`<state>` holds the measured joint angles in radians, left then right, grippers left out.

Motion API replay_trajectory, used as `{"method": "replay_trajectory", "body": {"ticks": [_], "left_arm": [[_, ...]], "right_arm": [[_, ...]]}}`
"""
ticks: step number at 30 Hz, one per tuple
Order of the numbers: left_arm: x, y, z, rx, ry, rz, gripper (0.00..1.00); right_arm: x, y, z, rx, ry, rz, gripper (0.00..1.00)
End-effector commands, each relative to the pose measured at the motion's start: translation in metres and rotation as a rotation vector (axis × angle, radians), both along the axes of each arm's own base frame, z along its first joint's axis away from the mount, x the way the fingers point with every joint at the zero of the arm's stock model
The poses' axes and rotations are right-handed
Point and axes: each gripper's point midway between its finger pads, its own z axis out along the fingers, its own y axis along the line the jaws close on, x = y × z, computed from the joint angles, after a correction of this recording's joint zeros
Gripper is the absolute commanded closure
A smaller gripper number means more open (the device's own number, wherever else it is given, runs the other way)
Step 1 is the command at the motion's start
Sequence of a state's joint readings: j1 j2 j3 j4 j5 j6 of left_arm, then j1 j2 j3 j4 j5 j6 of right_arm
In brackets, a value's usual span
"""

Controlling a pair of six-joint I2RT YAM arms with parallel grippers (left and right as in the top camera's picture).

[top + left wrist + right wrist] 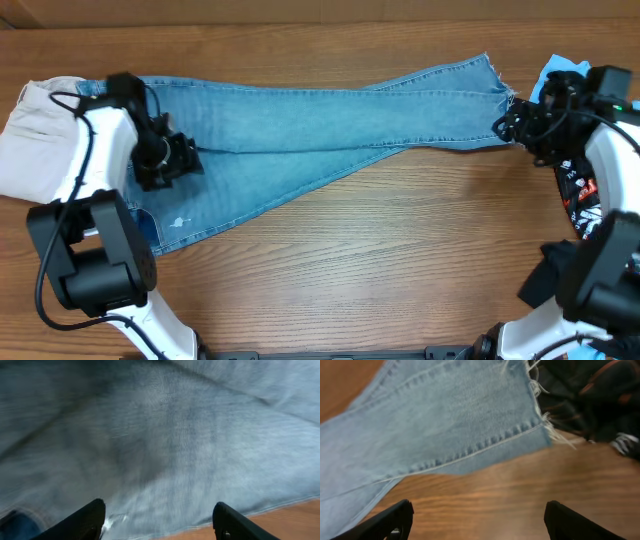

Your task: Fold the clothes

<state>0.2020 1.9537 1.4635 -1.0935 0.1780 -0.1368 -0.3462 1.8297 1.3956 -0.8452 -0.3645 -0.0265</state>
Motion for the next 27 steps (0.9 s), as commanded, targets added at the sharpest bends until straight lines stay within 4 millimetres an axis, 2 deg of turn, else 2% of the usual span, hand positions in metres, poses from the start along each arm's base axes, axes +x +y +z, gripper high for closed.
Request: {"method": "replay_trajectory", "body": {"ticks": [1, 8, 13, 17, 19, 20, 21, 24, 25, 27], "left_arm": [[-0.011, -0.001, -0.013, 0.032, 0.025, 0.030, 0.28], [-0.030, -0.001, -0.040, 0.049, 0.066, 0.052, 0.28], [-0.033, -0.002, -0.042, 0.047, 0.073, 0.051, 0.28], [-0.034, -0.002, -0.042, 0.046, 0.076, 0.051, 0.27], [-0.034, -0.003, -0.042, 0.043, 0.076, 0.051, 0.27], [-0.034, -0.003, -0.042, 0.044, 0.076, 0.052, 0.27], [-0.034, -0.003, -0.042, 0.044, 0.075, 0.052, 0.27], [-0.034, -0.003, -0.042, 0.044, 0.076, 0.051, 0.26], [-0.034, -0.003, -0.042, 0.043, 0.077, 0.051, 0.26], [-0.034, -0.003, -0.042, 0.044, 0.076, 0.051, 0.26]], "right_arm": [[0.007, -0.004, -0.011, -0.006, 0.006, -0.004, 0.13], [0.014, -0.006, -0.053, 0.015, 0.058, -0.003, 0.13], [0.025, -0.010, -0.077, 0.021, 0.057, -0.016, 0.14], [0.034, -0.008, -0.087, 0.046, 0.038, -0.019, 0.22], [0.042, -0.007, -0.085, 0.056, 0.000, -0.011, 0.32], [0.048, -0.008, -0.083, 0.054, -0.029, -0.007, 0.41], [0.053, -0.006, -0.080, 0.057, -0.052, 0.001, 0.56], [0.071, 0.008, -0.061, 0.115, -0.152, 0.052, 0.89], [0.080, 0.011, -0.050, 0.131, -0.194, 0.071, 0.95], [0.103, 0.013, -0.021, 0.135, -0.288, 0.082, 0.96]]}}
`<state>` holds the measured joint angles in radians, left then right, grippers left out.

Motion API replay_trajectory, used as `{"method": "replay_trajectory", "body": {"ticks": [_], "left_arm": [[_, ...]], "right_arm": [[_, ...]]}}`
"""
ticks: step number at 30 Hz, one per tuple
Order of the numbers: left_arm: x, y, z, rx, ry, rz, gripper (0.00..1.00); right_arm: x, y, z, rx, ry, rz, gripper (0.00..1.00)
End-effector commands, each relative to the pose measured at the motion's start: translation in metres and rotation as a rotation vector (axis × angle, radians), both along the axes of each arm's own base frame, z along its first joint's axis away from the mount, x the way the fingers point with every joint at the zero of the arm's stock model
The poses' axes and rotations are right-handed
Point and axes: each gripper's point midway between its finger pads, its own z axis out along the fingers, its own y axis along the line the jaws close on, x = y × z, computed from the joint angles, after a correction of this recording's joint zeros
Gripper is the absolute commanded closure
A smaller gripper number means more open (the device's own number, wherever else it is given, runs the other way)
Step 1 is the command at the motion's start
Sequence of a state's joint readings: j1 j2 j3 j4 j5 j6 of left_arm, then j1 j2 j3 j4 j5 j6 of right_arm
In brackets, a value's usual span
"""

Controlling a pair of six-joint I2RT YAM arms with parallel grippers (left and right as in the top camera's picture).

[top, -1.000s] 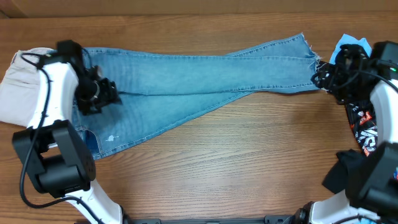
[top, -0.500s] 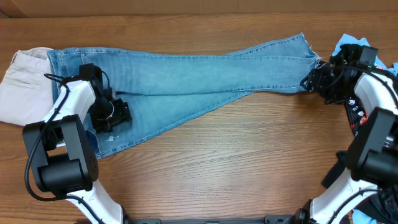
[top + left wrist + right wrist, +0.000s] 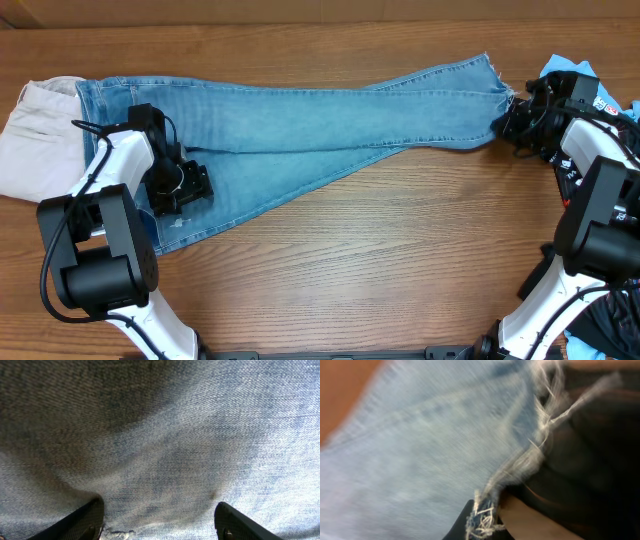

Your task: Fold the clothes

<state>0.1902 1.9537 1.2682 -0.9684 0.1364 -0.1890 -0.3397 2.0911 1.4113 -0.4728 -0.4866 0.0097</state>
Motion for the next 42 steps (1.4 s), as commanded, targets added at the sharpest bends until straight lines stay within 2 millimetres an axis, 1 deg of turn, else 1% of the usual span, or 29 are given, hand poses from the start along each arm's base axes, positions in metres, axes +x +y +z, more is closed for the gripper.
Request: {"method": "replay_trajectory", "body": {"ticks": [1, 3, 5, 7, 8, 9, 10, 11, 12, 13, 14, 16, 17, 19, 22, 27, 29, 34, 36, 39, 42], "left_arm": [[0.000, 0.001, 0.004, 0.017, -0.009, 0.013, 0.26], [0.000, 0.001, 0.004, 0.017, -0.010, 0.013, 0.26], [0.001, 0.001, 0.004, 0.017, -0.013, 0.013, 0.26], [0.001, 0.001, 0.004, 0.017, -0.013, 0.013, 0.26], [0.001, 0.001, 0.004, 0.017, -0.013, 0.013, 0.26], [0.001, 0.001, 0.004, 0.017, -0.013, 0.013, 0.26], [0.001, 0.001, 0.004, 0.017, -0.013, 0.013, 0.26], [0.001, 0.001, 0.004, 0.017, -0.013, 0.013, 0.26], [0.001, 0.001, 0.004, 0.017, -0.013, 0.013, 0.26], [0.001, 0.001, 0.004, 0.017, -0.013, 0.013, 0.26], [0.001, 0.001, 0.004, 0.018, -0.013, 0.012, 0.26], [0.001, 0.001, 0.004, 0.017, -0.013, 0.012, 0.25], [0.001, 0.001, 0.004, 0.017, -0.013, 0.012, 0.26], [0.001, 0.001, 0.004, 0.017, -0.013, 0.012, 0.26], [0.001, 0.001, 0.004, 0.017, -0.012, 0.012, 0.25], [0.001, 0.001, 0.004, 0.017, -0.011, 0.011, 0.25], [0.000, 0.001, 0.004, 0.017, -0.011, 0.011, 0.25], [0.000, 0.001, 0.004, 0.016, -0.009, 0.000, 0.25], [-0.001, 0.001, 0.004, 0.015, -0.009, -0.007, 0.25], [-0.001, 0.001, 0.004, 0.015, -0.009, -0.007, 0.25], [-0.001, 0.001, 0.004, 0.015, -0.008, -0.007, 0.25]], "right_arm": [[0.045, 0.015, 0.060, 0.040, -0.191, 0.057, 0.96], [0.074, 0.012, 0.099, -0.001, -0.308, 0.043, 0.96], [0.101, 0.005, 0.139, -0.060, -0.429, -0.008, 0.96], [0.124, 0.005, 0.182, -0.114, -0.579, -0.031, 0.96], [0.132, 0.005, 0.198, -0.131, -0.636, -0.057, 0.96], [0.139, 0.003, 0.211, -0.147, -0.678, -0.091, 0.92], [0.143, 0.002, 0.218, -0.169, -0.704, -0.118, 0.83], [0.145, 0.001, 0.221, -0.189, -0.712, -0.141, 0.62], [0.146, 0.001, 0.218, -0.194, -0.699, -0.164, 0.45], [0.145, 0.004, 0.210, -0.189, -0.670, -0.162, 0.41], [0.143, 0.006, 0.200, -0.185, -0.636, -0.158, 0.33], [0.136, 0.007, 0.175, -0.177, -0.539, -0.153, 0.09], [0.131, 0.008, 0.165, -0.171, -0.490, -0.150, 0.06], [0.117, 0.007, 0.141, -0.180, -0.389, -0.129, 0.04], [0.093, 0.012, 0.110, -0.216, -0.248, -0.055, 0.04], [0.063, 0.015, 0.071, -0.217, -0.088, -0.029, 0.04], [0.054, 0.017, 0.054, -0.206, -0.038, -0.024, 0.07], [0.040, 0.021, 0.013, -0.169, 0.064, -0.036, 0.13], [0.036, 0.020, 0.002, -0.169, 0.089, -0.039, 0.19], [0.034, 0.014, -0.009, -0.161, 0.132, -0.109, 0.21], [0.027, 0.014, -0.021, -0.127, 0.186, -0.160, 0.25]]}}
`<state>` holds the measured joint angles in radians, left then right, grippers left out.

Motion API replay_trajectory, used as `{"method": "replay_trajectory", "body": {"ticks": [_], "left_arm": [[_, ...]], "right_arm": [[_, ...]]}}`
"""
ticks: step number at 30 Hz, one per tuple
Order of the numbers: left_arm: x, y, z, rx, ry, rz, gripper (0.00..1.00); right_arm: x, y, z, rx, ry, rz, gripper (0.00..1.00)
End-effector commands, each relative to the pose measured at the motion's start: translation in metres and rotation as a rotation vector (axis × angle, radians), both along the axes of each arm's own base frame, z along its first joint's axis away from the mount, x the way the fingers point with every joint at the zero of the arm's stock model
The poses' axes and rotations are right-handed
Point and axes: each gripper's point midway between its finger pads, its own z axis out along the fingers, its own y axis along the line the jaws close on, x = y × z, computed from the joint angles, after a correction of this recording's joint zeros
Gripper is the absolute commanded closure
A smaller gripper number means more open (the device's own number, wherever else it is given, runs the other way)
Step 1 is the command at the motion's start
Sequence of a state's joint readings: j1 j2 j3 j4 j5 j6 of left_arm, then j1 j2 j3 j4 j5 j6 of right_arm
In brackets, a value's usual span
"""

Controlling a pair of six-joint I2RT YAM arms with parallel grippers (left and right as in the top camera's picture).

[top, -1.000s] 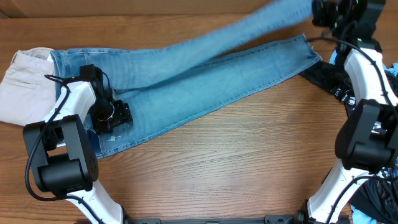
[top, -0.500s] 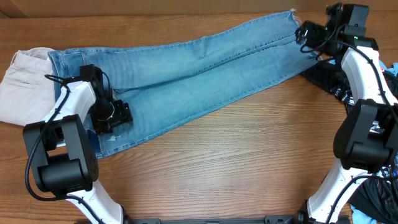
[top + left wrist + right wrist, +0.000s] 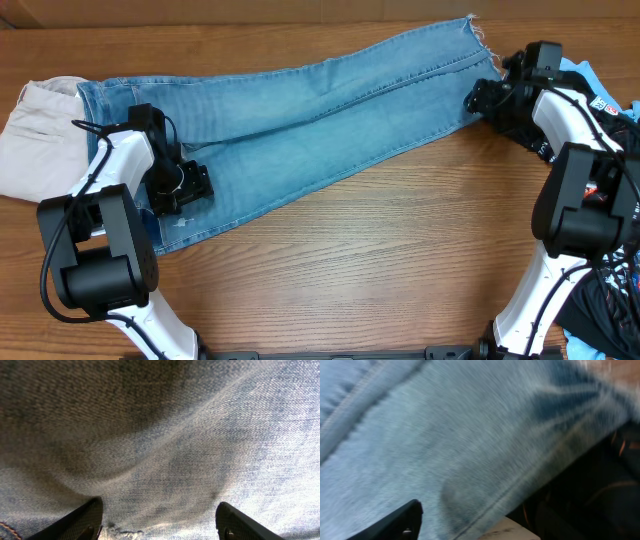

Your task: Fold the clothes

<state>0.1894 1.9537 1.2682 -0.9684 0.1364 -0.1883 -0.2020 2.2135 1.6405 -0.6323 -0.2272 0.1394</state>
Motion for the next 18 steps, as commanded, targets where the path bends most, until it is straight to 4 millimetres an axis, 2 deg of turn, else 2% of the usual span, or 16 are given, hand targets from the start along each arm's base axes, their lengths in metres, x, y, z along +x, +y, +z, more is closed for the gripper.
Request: {"method": "replay_trajectory", "body": {"ticks": [1, 3, 8, 13, 18], "left_arm": [[-0.001, 0.001, 0.004, 0.015, -0.008, -0.005, 0.25], [-0.001, 0.001, 0.004, 0.015, -0.008, -0.005, 0.25], [-0.001, 0.001, 0.004, 0.015, -0.009, -0.005, 0.25], [-0.001, 0.001, 0.004, 0.015, -0.009, -0.005, 0.25], [-0.001, 0.001, 0.004, 0.015, -0.008, -0.005, 0.24]], "right_arm": [[-0.006, -0.005, -0.012, 0.029, 0.053, -0.099, 0.25], [-0.011, -0.001, -0.018, 0.059, 0.086, -0.123, 0.27], [-0.013, 0.019, -0.017, 0.126, 0.095, -0.080, 0.27], [-0.017, 0.021, -0.018, 0.134, 0.110, -0.079, 0.33], [-0.006, 0.028, -0.007, 0.202, 0.052, -0.049, 0.32]]}}
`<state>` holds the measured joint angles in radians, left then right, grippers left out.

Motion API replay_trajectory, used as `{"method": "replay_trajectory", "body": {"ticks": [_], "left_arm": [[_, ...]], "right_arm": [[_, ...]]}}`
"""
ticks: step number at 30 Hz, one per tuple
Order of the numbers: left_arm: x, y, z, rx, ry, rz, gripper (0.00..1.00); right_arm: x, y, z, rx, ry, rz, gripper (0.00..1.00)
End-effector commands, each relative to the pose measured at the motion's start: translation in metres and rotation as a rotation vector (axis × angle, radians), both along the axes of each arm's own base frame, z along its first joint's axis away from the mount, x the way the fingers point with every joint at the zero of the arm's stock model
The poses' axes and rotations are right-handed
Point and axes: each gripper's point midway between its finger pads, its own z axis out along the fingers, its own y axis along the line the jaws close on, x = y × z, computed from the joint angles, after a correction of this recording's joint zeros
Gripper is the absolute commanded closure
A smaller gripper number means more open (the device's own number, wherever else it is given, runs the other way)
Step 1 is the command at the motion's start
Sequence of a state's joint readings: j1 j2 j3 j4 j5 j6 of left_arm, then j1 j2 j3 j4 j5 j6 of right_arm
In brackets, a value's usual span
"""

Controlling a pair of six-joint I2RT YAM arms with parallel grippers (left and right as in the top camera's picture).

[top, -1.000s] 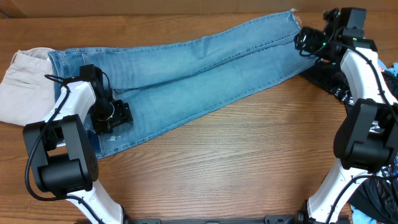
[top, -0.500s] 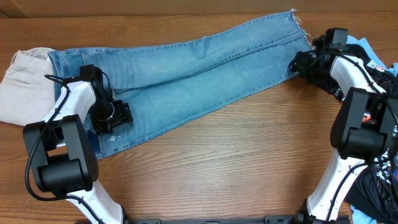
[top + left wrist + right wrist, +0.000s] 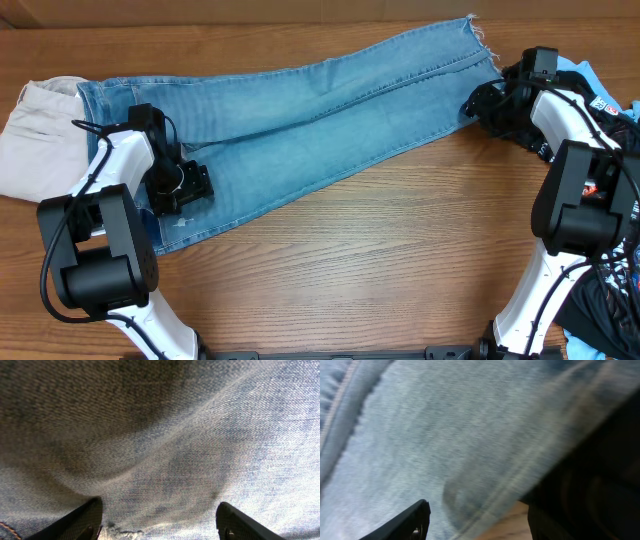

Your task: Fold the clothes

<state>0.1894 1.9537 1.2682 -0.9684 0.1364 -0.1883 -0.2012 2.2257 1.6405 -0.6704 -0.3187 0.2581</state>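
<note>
Light blue jeans (image 3: 300,110) lie flat across the table, waist at the left and both legs side by side running to the far right. My left gripper (image 3: 185,185) rests on the waist end. In the left wrist view it (image 3: 157,520) is open, its fingers wide apart on the denim (image 3: 160,435). My right gripper (image 3: 478,100) sits at the near edge of the leg ends. In the right wrist view it (image 3: 477,520) is open, with the denim (image 3: 445,425) edge lying between the fingers.
A beige garment (image 3: 35,135) lies under the jeans' waist at the far left. A blue cloth (image 3: 578,70) and dark clothes (image 3: 600,320) sit by the right arm. A black garment (image 3: 600,470) is right beside the right gripper.
My right gripper has shifted slightly to the right along the leg end and stays open. The jeans and the left gripper have not moved.
The jeans' legs first pointed straight right, splayed and crossed, with both grippers open. Then the left gripper was lower on the waist and the right one shut on the frayed hem. After that the legs lay together angled to the far right, the hem let go.
</note>
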Motion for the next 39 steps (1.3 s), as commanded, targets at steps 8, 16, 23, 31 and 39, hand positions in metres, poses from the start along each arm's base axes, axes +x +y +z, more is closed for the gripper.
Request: {"method": "replay_trajectory", "body": {"ticks": [8, 16, 23, 31, 39], "left_arm": [[-0.001, 0.001, 0.004, 0.014, -0.007, -0.005, 0.24], [-0.001, 0.001, 0.004, 0.014, -0.006, -0.005, 0.24], [-0.003, 0.001, 0.005, 0.013, 0.002, -0.005, 0.24], [-0.016, 0.002, 0.005, 0.021, 0.053, -0.005, 0.26], [-0.037, 0.011, 0.008, 0.069, 0.145, -0.001, 0.26]], "right_arm": [[0.010, 0.009, 0.012, 0.069, -0.027, 0.018, 0.32], [-0.003, 0.009, -0.007, -0.002, 0.032, 0.004, 0.35], [0.017, 0.010, 0.002, 0.008, -0.059, -0.001, 0.75], [-0.011, -0.001, 0.024, 0.006, 0.026, -0.031, 0.96], [-0.105, -0.059, 0.082, -0.228, 0.264, -0.175, 0.96]]}}
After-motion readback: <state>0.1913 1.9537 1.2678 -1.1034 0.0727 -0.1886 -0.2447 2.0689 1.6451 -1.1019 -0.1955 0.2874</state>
